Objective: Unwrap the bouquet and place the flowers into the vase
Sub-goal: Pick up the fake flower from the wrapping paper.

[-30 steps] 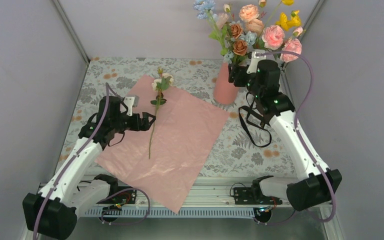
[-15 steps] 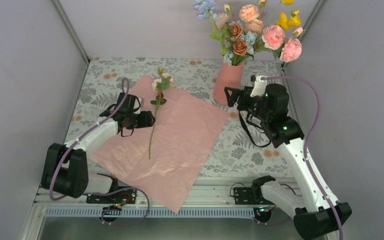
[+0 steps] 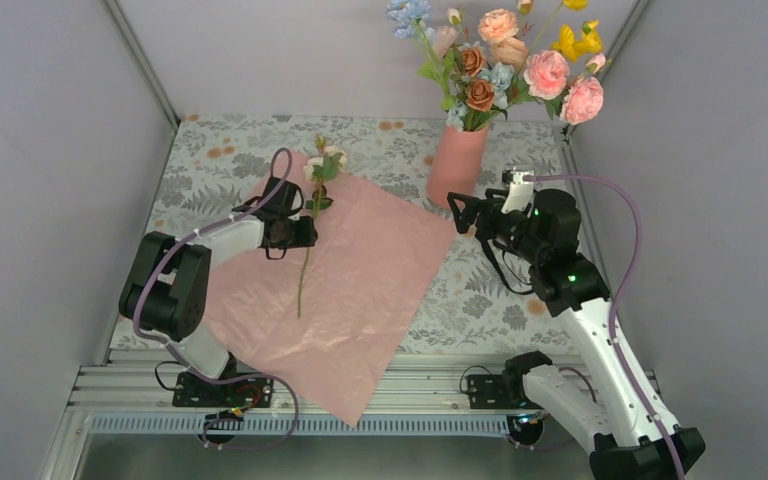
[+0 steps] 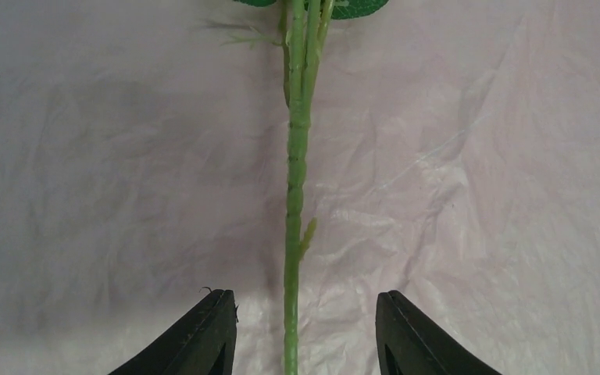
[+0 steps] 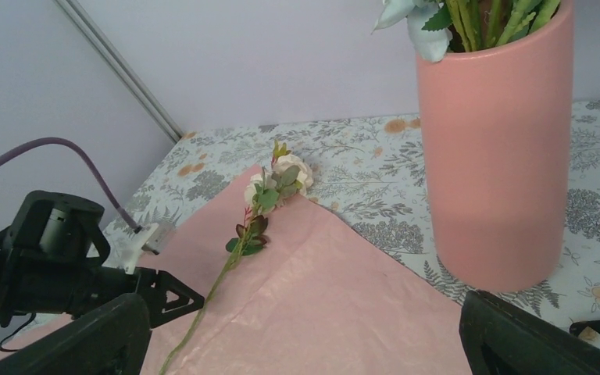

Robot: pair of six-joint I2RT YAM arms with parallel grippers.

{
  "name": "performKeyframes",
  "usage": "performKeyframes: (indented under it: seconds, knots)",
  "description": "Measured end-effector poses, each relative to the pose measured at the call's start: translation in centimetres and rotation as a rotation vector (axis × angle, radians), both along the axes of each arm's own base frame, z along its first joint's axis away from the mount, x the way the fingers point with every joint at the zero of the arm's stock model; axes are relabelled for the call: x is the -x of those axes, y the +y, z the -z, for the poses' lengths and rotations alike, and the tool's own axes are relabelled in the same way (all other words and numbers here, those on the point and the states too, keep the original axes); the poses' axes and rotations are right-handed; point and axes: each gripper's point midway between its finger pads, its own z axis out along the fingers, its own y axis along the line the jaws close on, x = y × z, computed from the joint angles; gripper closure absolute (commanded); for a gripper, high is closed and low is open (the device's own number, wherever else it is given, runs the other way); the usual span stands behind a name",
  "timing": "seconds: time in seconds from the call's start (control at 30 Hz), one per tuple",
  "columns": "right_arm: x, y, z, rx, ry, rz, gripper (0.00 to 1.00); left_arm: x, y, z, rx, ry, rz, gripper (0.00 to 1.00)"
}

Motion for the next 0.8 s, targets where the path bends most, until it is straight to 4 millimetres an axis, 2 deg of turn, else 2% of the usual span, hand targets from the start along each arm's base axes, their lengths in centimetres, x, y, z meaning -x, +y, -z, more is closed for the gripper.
performKeyframes:
  seconds: [0.37, 0.5, 0.57, 0.7, 0.8]
  knots:
    - [0.3, 0.5, 0.3, -0.01, 0.005, -0.034, 0.0, -0.9, -0.4, 2.6, -0.072, 0.025, 0.0, 0.61]
    - [0.4, 0.6, 0.4, -0.012, 0.007, -0.042, 0.0, -1.4, -0.5, 2.7, -0.089, 0.01, -0.001, 0.63]
    - [0.4, 0.6, 0.3, -0.013, 0.007, -0.042, 0.0, -1.5, -0.5, 2.7, -0.098, 0.005, -0.005, 0.68]
    - [0.6, 0.6, 0.0, -0.016, -0.004, -0.042, 0.0, -1.7, -0.4, 2.8, -0.112, -0.002, -0.005, 0.85]
    - [0.9, 0.5, -0.4, -0.02, -0.016, -0.042, 0.01, -1.7, -0.3, 2.9, -0.12, -0.003, -0.011, 0.93]
